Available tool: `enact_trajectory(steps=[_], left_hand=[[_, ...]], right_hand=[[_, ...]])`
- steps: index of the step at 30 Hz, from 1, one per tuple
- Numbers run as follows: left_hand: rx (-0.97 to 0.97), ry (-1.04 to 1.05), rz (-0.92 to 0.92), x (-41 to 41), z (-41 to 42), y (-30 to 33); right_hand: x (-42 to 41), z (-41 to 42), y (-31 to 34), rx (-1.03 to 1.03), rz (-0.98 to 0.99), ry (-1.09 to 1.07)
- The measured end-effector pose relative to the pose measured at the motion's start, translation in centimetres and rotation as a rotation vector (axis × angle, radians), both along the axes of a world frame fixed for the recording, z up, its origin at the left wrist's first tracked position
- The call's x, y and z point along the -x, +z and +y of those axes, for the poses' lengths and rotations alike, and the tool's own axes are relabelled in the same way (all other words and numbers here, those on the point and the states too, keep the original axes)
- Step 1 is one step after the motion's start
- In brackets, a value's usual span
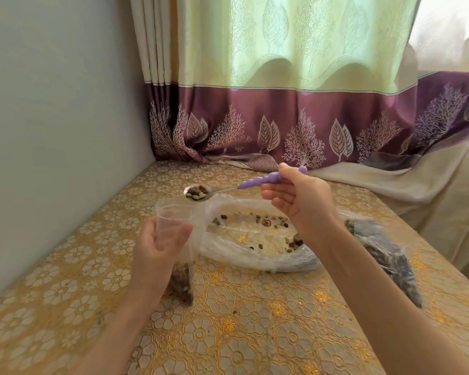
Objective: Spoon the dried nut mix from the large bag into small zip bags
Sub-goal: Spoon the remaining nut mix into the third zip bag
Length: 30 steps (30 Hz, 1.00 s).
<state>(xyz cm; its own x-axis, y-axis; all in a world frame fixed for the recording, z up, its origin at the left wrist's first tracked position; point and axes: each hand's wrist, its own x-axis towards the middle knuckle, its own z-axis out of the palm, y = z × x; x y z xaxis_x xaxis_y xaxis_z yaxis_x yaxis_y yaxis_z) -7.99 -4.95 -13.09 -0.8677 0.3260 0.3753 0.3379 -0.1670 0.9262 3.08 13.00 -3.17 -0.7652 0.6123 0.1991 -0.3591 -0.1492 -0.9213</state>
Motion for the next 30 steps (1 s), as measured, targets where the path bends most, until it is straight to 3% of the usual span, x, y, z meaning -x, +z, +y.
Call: enact_trajectory(steps=[4,9,15,19,25,30], left_hand=[[-0.016,-0.038,-0.006,0.0,-0.1,0.1],[-0.048,-0.066,-0.005,-0.1,0.1,0.2],[-0.028,-0.053,0.032,-0.4,0.1,0.1],[-0.030,-0.061,0.034,-0.5,0.0,0.2],[-0.038,-0.057,0.027,-0.7,0.2,0.2],[-0.009,-0.055,0.048,-1.2,0.6,0.1]], right_hand=[[-0.1,-1.5,0.2,-0.223,0.058,0.125],[0.0,-1.9,-0.2,-0.303,0.055,0.154],[-0.1,0.6,-1.0,-0.084,0.097,0.075],[0.2,4.2,-2.5,0.025,0.002,-0.109],[1.4,9.5,-4.7,-0.271,-0.267,-0.358],[2.1,11.3,-4.6,-0.584,-0.359,-0.401]])
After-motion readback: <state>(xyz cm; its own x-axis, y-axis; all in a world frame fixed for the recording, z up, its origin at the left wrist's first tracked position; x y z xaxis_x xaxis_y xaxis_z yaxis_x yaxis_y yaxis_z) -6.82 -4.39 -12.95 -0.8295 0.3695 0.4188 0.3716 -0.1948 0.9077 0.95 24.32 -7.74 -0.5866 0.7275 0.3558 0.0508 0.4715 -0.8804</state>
